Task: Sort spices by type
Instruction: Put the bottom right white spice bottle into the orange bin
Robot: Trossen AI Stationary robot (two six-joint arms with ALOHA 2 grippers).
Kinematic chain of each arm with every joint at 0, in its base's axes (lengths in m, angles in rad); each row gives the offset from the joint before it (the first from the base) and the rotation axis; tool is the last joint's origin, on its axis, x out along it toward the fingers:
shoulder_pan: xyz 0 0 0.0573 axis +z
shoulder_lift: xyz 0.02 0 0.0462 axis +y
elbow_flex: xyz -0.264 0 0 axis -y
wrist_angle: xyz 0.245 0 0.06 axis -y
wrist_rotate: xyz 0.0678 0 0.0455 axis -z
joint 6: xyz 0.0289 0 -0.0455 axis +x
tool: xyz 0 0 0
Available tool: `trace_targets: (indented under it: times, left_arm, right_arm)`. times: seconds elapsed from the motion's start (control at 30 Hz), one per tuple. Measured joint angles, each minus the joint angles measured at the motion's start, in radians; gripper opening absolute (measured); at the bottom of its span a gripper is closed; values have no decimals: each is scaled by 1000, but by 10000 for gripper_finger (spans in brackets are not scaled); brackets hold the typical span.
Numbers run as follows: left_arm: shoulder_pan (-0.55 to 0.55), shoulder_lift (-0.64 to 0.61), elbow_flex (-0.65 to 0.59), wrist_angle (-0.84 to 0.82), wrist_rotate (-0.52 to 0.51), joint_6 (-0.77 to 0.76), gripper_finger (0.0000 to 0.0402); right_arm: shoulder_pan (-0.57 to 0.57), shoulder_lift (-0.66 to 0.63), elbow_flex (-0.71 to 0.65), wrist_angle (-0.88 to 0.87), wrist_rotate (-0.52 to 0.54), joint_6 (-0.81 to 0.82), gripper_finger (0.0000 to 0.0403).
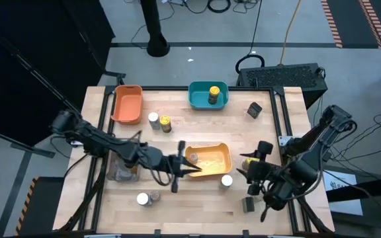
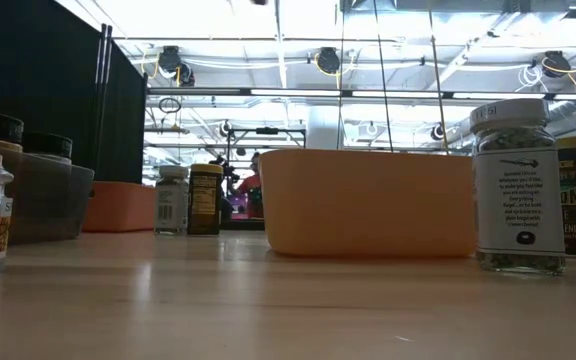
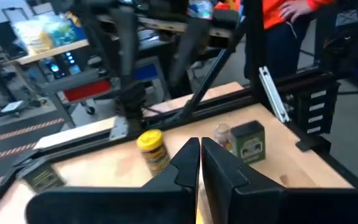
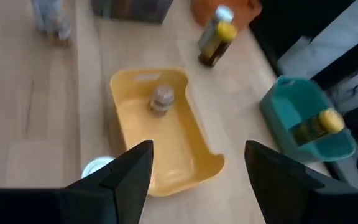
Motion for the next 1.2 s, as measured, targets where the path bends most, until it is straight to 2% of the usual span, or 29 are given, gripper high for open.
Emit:
trace_targets:
  times: [0.13, 0.37, 0.5, 0.7, 0.93, 1.03, 1.2]
  left_arm:
    - [0, 98, 84, -8, 37, 64, 25]
    - [19, 167, 152, -7, 45, 99, 25]
    - [23, 176, 152, -7, 65, 97, 25]
    - [19, 216, 152, -13, 163, 96, 28]
    - [19, 301, 150, 48, 161, 56, 87]
    - [13, 275, 151, -73, 143, 30, 105]
    - [-8, 185, 152, -462, 74, -99, 98]
  right_arm:
    - [20, -61, 0, 16, 94, -43, 238]
    - [29, -127, 0, 76, 230, -108, 238]
    - [28, -100, 0, 83, 242, -106, 238]
    - [28, -40, 0, 80, 243, -58, 238]
    - [28, -10, -1, 82, 248, -50, 238]
    - [28, -13, -1, 81, 248, -39, 238]
    - [31, -14, -1, 80, 248, -39, 238]
